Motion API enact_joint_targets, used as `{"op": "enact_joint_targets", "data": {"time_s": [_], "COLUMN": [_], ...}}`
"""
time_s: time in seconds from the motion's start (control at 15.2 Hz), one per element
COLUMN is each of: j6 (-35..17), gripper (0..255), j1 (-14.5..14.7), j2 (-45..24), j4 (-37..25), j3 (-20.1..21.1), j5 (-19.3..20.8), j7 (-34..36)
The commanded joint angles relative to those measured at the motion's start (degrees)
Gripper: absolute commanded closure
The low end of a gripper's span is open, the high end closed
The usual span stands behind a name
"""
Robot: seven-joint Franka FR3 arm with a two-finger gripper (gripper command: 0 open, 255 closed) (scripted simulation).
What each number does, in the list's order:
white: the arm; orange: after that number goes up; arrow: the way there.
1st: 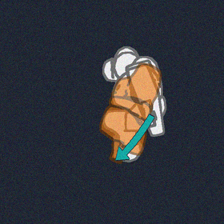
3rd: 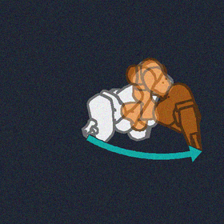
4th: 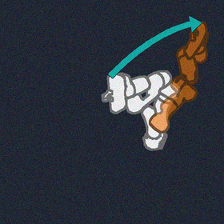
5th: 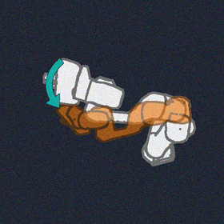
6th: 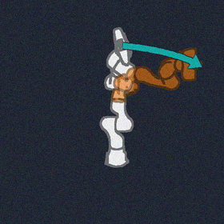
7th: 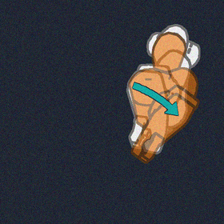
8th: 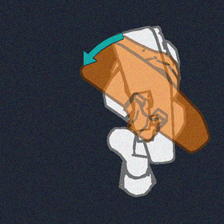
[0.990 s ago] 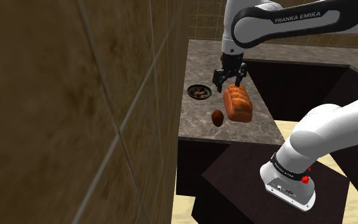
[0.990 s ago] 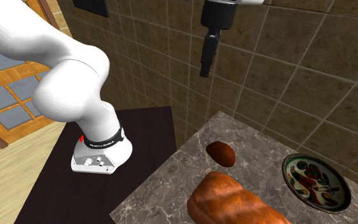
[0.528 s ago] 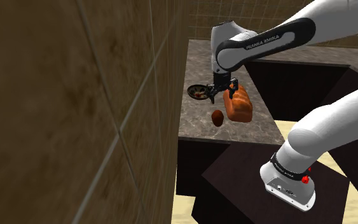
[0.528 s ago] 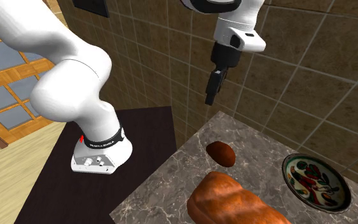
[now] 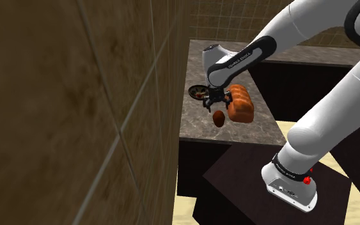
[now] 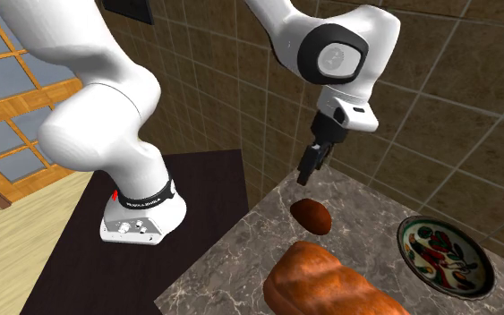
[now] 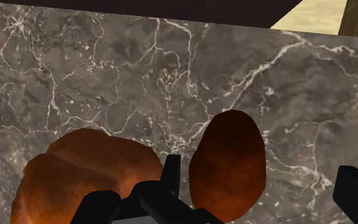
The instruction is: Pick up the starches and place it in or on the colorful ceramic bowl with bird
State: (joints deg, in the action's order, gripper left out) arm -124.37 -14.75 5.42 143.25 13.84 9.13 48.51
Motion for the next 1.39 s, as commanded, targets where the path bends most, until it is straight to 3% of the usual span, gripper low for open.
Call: {"op": "enact_joint_targets", "data": {"time_s": [0.0, 0.2, 0.66, 1.19, 1.25, 1.32], "j6": [-2.4, -4.7, -10.2, -10.7, -10.7, -10.7], "gripper": [0, 0, 0, 0, 255, 255], "j1": [-1.0, -1.8, -2.1, -2.1, -2.1, -2.1], "j2": [-4.7, -10.7, -14.4, -14.7, -14.7, -14.7], "j4": [-1.0, -2.7, -0.7, -0.5, -0.5, -0.5], "j3": [-0.3, -1.3, -2.4, -2.5, -2.5, -2.5], "j5": [2.7, 6.2, 9.1, 9.3, 9.3, 9.3], "j7": [4.3, 9.6, 11.4, 11.6, 11.6, 11.6]}}
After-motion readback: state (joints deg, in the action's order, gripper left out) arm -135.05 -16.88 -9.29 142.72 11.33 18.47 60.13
